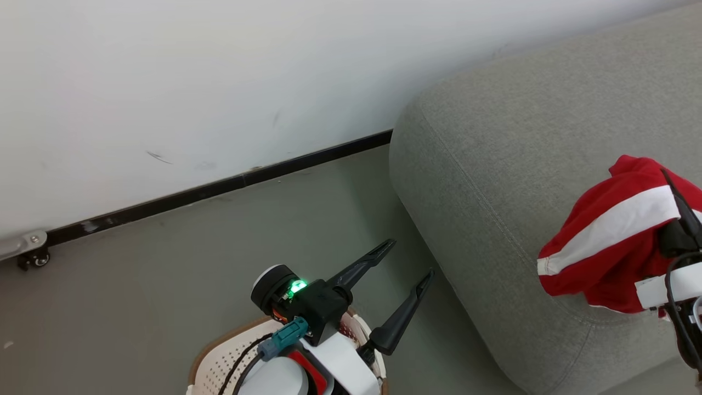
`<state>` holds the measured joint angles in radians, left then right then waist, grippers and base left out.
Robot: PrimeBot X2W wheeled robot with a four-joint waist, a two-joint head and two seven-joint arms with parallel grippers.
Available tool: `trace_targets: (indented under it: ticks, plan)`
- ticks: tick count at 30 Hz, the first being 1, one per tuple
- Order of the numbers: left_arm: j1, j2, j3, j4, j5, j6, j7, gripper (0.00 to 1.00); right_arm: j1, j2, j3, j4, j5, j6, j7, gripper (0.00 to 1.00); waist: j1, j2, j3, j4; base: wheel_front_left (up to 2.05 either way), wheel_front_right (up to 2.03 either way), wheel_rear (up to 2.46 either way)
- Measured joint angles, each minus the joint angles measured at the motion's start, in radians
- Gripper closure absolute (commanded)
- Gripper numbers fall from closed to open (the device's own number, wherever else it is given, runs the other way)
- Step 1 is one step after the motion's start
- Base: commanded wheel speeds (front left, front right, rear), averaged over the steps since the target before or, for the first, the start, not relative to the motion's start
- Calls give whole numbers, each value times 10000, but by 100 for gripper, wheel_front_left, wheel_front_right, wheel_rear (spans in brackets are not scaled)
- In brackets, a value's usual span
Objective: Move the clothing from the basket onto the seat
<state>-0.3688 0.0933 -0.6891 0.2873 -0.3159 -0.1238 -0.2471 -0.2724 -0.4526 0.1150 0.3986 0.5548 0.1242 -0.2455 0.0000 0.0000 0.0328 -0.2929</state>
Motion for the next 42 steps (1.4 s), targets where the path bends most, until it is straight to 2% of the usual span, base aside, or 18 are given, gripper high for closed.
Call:
trace_targets:
  ticks: [10,21,29,42]
  plan:
    - [-1,284,59,-209,119,0,0,0,-111,100,-63,-119,-10,0,311,100,0,0,428,-266,0,0,0]
    - [-50,721,370,-731,449,199,2,0,-2500,-476,-165,13,-86,0,798,100,0,0,1101,-94,0,0,0]
    - [-646,819,337,-1557,809,282,161,0,-4087,-1223,-554,807,-548,2,1051,100,0,0,1780,215,0,0,0]
    - [-1101,788,-558,-2648,1106,199,763,0,-4701,-1628,-1170,2479,-1053,2,988,100,0,0,2881,741,0,0,0]
